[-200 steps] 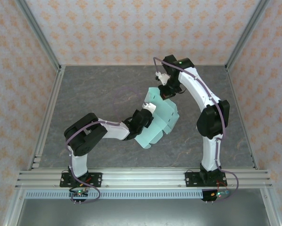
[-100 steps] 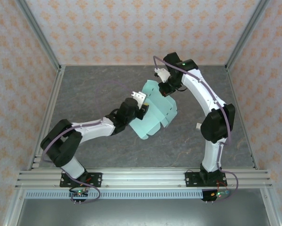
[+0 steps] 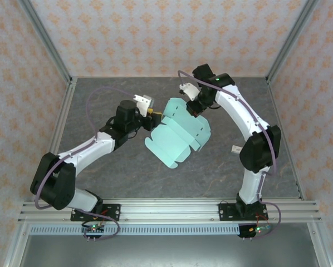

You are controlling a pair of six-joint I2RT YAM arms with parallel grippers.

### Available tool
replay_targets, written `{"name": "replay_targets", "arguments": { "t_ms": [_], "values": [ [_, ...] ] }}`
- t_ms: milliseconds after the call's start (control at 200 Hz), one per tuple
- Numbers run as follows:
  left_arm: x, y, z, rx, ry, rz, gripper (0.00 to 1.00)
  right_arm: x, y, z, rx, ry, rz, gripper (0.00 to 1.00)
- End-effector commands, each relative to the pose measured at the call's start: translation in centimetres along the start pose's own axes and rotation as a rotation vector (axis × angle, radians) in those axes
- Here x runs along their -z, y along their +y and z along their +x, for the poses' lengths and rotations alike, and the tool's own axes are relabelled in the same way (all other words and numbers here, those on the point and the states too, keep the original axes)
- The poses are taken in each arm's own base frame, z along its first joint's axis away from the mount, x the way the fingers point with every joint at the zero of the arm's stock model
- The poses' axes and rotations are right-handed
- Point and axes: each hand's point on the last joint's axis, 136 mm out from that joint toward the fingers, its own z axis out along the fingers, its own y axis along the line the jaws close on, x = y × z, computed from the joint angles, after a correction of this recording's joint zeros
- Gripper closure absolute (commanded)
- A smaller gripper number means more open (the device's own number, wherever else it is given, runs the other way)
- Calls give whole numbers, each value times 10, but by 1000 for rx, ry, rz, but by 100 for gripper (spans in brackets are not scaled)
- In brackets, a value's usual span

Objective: Fold the paper box

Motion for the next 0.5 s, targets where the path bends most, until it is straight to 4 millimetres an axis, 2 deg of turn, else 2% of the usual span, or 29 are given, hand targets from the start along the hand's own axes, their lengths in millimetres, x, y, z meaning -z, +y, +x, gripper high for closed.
{"name": "replay_targets", "arguments": {
  "t_ms": [0, 120, 300, 495],
  "values": [
    [0, -28, -20, -121, 5, 148, 47, 11, 13, -4, 65, -37, -35, 100],
    [-5, -35, -38, -198, 16, 191, 45, 10, 20, -3, 76, -38, -66, 100],
    [-19, -37, -51, -252, 62, 236, 44, 13, 25, -4, 85, -49, -86, 100],
    [-28, -48, -54, -245, 96, 328, 54, 13, 24, -4, 80, -49, -78, 100]
  ]
}}
